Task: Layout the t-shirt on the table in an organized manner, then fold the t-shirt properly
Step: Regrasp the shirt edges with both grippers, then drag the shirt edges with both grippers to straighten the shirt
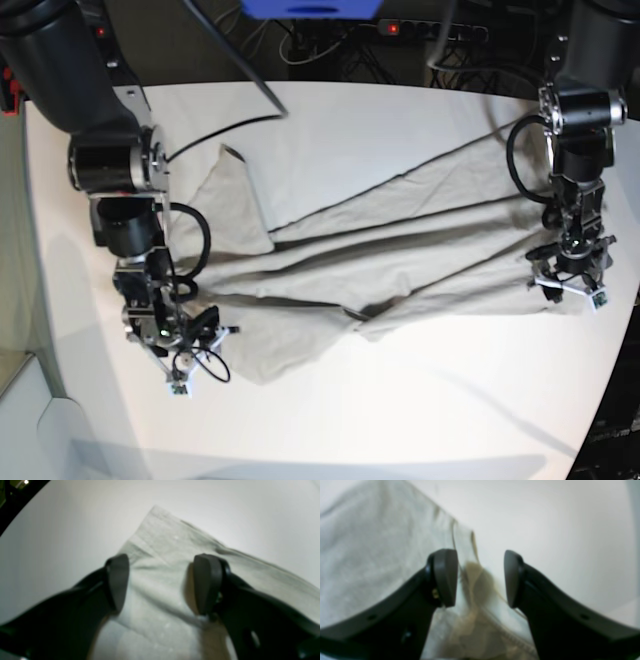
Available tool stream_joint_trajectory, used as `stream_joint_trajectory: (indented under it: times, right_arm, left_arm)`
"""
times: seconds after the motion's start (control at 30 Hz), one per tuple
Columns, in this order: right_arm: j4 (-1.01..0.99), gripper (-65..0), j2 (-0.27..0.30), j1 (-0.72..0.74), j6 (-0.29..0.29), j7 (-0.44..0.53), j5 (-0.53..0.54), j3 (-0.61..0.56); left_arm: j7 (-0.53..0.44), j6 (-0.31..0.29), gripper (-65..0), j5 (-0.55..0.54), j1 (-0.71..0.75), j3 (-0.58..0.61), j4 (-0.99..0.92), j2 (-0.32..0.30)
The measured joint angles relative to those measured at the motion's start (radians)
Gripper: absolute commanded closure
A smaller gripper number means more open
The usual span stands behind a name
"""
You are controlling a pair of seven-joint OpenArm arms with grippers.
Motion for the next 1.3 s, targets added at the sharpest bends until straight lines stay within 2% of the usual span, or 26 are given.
stream_joint_trajectory:
  times: [0.3, 0.37, 0.43, 0.5, 0.53, 0.6, 0.73, 0.83, 0.9, 1.0, 1.3]
  right_arm:
    - [-0.088, -26.0, 0.0, -0.008, -0.001, 0.101, 0.01, 0.0]
    - [-0.082, -21.1, 0.0, -0.02, -0.001, 0.113, 0.012, 0.0]
    - [-0.078, -12.8, -0.003, -0.033, -0.001, 0.138, 0.019, -0.015]
    - [-0.077, -1.2, -0.003, -0.035, 0.0, 0.142, 0.018, -0.079]
    - [-0.077, 0.0, -0.002, -0.035, -0.002, 0.143, 0.015, -0.115]
    - [-0.071, -0.2, 0.002, -0.039, -0.002, 0.146, 0.011, -0.151]
    - [-0.069, 0.0, 0.036, -0.042, 0.01, 0.156, 0.019, -0.153]
    - [-0.04, 0.0, 0.092, -0.038, 0.013, 0.108, 0.022, -0.152]
    - [-0.008, 0.0, 0.129, -0.046, 0.013, 0.065, 0.017, -0.112]
    - [0.051, 0.0, 0.164, -0.063, 0.014, 0.053, 0.016, -0.002]
    - [0.084, 0.0, 0.187, -0.057, 0.014, 0.058, 0.011, 0.108]
  left_arm:
    - [-0.02, 0.0, -39.8, -0.001, 0.02, 0.0, 0.01, 0.0]
    - [-0.021, 0.0, -39.8, -0.003, 0.022, 0.0, 0.01, 0.0]
    - [-0.024, 0.0, -39.8, -0.003, 0.026, 0.0, 0.011, 0.0]
    - [-0.028, -0.001, -39.8, -0.003, 0.03, 0.0, 0.012, 0.0]
    - [-0.03, -0.001, -39.8, -0.003, 0.03, 0.0, 0.013, 0.0]
    - [-0.03, -0.001, -39.8, -0.003, 0.03, 0.0, 0.013, 0.0]
    - [-0.031, -0.001, -39.8, -0.003, 0.031, 0.0, 0.013, 0.0]
    - [-0.028, -0.001, -39.8, -0.006, 0.031, -0.002, 0.016, 0.0]
    - [-0.026, -0.001, -39.8, -0.007, 0.031, -0.004, 0.016, 0.0]
    - [-0.022, -0.001, -39.8, -0.007, 0.03, -0.005, 0.016, 0.0]
    - [-0.003, 0.002, -39.8, -0.007, 0.0, -0.006, 0.015, 0.025]
